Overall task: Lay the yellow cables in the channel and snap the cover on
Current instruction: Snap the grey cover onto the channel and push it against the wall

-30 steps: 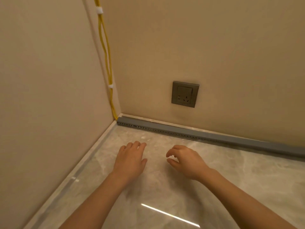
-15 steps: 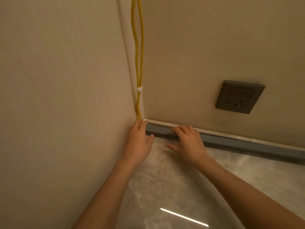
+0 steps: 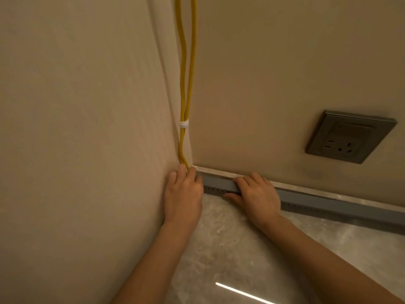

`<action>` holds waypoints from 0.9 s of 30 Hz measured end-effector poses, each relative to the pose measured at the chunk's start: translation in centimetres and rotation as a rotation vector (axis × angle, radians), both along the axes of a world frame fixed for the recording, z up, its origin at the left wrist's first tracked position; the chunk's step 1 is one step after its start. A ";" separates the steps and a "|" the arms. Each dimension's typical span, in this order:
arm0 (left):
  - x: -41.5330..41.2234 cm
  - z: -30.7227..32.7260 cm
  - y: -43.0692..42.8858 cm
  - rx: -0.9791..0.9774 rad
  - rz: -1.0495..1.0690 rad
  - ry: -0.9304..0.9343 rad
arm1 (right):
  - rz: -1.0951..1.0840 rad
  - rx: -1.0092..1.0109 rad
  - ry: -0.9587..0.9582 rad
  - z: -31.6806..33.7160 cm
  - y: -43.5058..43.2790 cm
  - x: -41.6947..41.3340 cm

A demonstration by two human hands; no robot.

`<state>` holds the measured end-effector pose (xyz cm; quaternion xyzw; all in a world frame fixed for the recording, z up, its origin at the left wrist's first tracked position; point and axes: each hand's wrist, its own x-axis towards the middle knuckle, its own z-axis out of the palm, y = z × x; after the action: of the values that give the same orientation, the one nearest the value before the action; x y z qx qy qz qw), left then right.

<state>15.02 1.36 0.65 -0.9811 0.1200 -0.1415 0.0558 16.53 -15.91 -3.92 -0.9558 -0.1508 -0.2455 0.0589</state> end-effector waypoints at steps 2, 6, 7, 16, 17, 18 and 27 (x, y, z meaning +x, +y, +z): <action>0.1 1.0 0.0 0.117 -0.044 -0.055 | 0.004 -0.001 -0.034 0.5 -0.8 0.1; 2.4 3.0 -0.6 0.452 -0.081 -0.104 | 0.006 0.004 -0.086 1.3 -2.4 0.7; 3.3 3.2 -0.7 0.493 -0.103 -0.063 | 0.005 0.010 -0.091 1.4 -2.6 0.7; 7.1 4.3 -0.7 0.505 -0.198 0.132 | -0.026 0.058 -0.077 1.4 -4.1 1.7; 7.1 4.0 -0.8 0.508 -0.200 0.154 | -0.025 0.051 -0.086 1.2 -4.1 1.7; 7.2 3.8 -0.9 0.518 -0.214 0.159 | -0.024 0.045 -0.093 1.0 -4.2 1.9; 7.5 3.7 -0.9 0.603 -0.254 0.174 | -0.012 0.032 -0.089 0.5 -2.6 2.0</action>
<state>22.56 0.43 4.34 -0.9059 0.2822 -0.0212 0.3151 18.56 -18.48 -3.41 -0.9437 -0.1437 -0.2907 0.0661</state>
